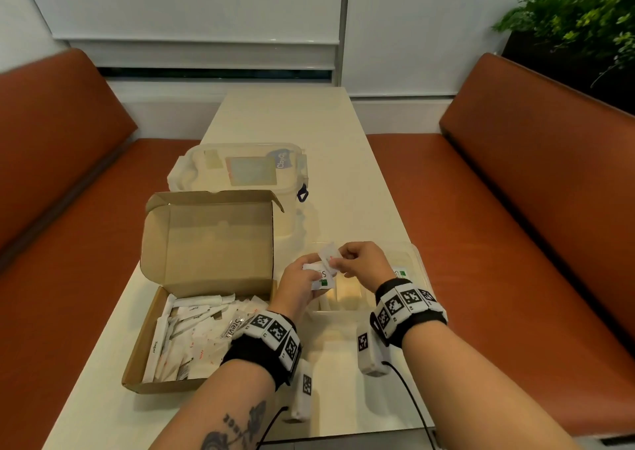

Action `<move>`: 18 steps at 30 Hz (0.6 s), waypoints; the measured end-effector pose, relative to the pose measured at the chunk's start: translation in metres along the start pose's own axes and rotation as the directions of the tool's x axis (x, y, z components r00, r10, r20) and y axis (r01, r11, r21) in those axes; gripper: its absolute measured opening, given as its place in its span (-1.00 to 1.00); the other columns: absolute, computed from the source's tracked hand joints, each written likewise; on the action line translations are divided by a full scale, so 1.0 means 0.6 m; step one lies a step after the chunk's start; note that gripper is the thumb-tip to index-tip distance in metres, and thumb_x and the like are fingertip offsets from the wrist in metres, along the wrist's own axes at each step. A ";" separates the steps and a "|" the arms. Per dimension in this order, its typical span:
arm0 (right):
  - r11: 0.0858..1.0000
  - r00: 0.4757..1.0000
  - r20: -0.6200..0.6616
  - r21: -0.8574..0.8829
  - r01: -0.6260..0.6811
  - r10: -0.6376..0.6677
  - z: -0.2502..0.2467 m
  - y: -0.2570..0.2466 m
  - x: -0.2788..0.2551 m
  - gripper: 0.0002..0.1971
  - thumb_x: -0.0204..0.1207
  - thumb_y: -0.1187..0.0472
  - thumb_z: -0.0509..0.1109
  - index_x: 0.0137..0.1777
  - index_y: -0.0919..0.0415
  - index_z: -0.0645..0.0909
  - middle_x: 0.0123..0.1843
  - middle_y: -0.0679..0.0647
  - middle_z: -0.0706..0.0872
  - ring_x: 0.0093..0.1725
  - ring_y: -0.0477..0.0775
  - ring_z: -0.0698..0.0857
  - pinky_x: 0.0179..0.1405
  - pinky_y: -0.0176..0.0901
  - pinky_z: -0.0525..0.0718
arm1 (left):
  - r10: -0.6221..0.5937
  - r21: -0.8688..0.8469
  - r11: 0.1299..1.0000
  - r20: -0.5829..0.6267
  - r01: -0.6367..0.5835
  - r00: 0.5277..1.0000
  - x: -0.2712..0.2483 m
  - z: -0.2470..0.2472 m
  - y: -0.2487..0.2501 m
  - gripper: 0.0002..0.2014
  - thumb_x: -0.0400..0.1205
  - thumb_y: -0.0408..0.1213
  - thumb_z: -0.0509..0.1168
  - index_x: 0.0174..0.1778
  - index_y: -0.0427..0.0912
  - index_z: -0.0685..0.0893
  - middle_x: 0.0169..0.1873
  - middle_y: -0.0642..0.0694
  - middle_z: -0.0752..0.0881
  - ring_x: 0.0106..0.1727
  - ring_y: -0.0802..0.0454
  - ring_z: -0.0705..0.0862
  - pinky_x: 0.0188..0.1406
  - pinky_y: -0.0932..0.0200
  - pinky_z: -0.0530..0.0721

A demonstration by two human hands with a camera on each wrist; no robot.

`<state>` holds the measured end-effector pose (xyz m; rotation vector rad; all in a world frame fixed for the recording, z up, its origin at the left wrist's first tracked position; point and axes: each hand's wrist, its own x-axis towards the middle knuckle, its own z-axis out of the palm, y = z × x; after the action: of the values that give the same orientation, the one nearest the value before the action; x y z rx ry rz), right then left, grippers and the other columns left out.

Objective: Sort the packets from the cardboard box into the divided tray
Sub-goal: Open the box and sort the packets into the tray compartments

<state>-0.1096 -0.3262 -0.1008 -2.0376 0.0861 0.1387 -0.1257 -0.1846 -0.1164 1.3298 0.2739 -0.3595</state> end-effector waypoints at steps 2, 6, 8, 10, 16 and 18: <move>0.996 0.998 -0.066 -0.085 -0.011 0.005 -0.019 0.004 0.003 -0.82 0.46 0.26 0.50 -0.14 0.43 0.70 -0.32 0.14 0.62 -0.32 0.01 0.56 -0.32 -0.26 0.58 | 0.006 -0.023 1.000 0.004 -0.006 1.000 0.000 -0.002 -0.003 -0.60 0.58 -0.67 0.03 0.19 -0.24 0.60 0.07 -0.31 0.68 0.13 -0.19 0.68 -0.17 0.11 0.69; 0.857 0.990 -0.123 -0.501 -0.123 0.070 -0.075 0.014 0.011 -0.86 0.50 0.22 0.46 -0.14 0.31 0.74 -0.28 0.09 0.68 -0.30 0.00 0.58 -0.26 -0.20 0.56 | 0.023 -0.041 0.999 0.003 -0.023 1.000 -0.002 -0.003 -0.006 -0.59 0.60 -0.67 0.01 0.23 -0.26 0.58 0.03 -0.25 0.70 0.12 -0.14 0.70 -0.11 0.09 0.68; 0.760 0.986 -0.091 -0.629 -0.165 0.139 -0.084 0.018 0.014 -0.87 0.53 0.27 0.42 -0.01 0.30 0.74 -0.08 0.16 0.75 -0.12 0.08 0.69 -0.09 -0.16 0.66 | 0.028 -0.040 0.999 -0.008 -0.029 1.000 -0.002 -0.003 -0.006 -0.60 0.60 -0.66 0.02 0.22 -0.25 0.58 0.01 -0.23 0.70 0.09 -0.12 0.70 -0.09 0.09 0.68; 0.686 0.981 -0.054 -0.708 -0.168 0.184 -0.080 0.019 0.014 -0.83 0.59 0.30 0.34 0.09 0.29 0.72 0.08 0.18 0.75 0.03 0.13 0.71 -0.05 -0.22 0.65 | 0.029 -0.045 0.999 -0.014 -0.029 0.999 -0.001 -0.002 -0.006 -0.61 0.60 -0.66 0.03 0.21 -0.25 0.59 -0.01 -0.23 0.70 0.08 -0.11 0.70 -0.10 0.10 0.69; 0.554 0.971 -0.003 -0.821 -0.139 0.240 -0.055 0.025 0.019 -0.77 0.63 0.36 0.21 -0.26 0.28 0.56 -0.18 0.20 0.58 -0.14 0.12 0.50 -0.27 -0.22 0.44 | 0.013 -0.024 1.000 -0.012 -0.013 1.000 0.002 -0.004 -0.008 -0.62 0.62 -0.64 0.04 0.18 -0.20 0.61 -0.03 -0.19 0.73 0.11 -0.10 0.71 0.06 0.01 0.69; 0.541 0.967 -0.003 -0.828 -0.146 0.256 -0.054 0.022 0.024 -0.82 0.62 0.38 0.23 -0.20 0.28 0.59 -0.14 0.22 0.64 -0.13 0.11 0.51 -0.23 -0.22 0.49 | 0.012 -0.018 1.000 -0.011 -0.012 1.000 0.004 -0.004 -0.009 -0.61 0.62 -0.64 0.04 0.19 -0.19 0.61 -0.04 -0.17 0.74 0.10 -0.09 0.72 0.10 -0.02 0.68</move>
<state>-0.0952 -0.3612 -0.1000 -2.9720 0.2155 0.5385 -0.1259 -0.1834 -0.1227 1.3153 0.2777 -0.3386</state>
